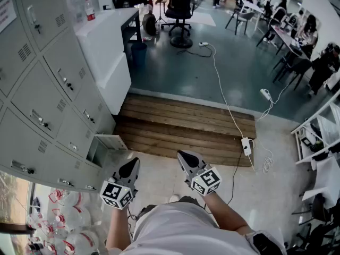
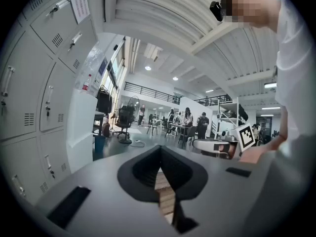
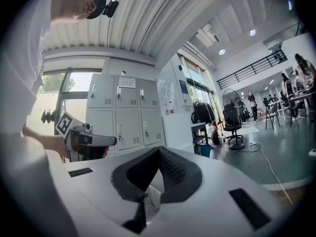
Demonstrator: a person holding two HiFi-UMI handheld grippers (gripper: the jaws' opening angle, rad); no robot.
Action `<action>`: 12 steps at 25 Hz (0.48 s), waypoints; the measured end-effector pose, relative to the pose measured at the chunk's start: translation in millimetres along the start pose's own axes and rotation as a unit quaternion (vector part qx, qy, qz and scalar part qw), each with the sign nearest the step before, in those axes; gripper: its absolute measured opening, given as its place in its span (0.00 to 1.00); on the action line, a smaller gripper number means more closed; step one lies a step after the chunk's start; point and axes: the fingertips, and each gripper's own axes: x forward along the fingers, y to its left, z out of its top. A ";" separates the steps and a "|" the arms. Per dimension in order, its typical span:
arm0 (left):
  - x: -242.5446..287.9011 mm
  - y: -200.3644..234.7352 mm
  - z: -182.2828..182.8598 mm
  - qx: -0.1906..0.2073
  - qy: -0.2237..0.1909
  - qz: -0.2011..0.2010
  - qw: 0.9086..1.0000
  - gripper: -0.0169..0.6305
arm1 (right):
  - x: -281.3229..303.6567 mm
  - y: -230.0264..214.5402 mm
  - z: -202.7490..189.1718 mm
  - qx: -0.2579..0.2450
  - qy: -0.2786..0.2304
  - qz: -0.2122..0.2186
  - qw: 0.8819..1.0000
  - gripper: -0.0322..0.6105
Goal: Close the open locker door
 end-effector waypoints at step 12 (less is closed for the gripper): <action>54.7 -14.8 -16.4 0.003 0.025 0.005 1.000 0.03 | -18.7 -54.7 -17.3 0.040 0.007 0.004 0.999 0.06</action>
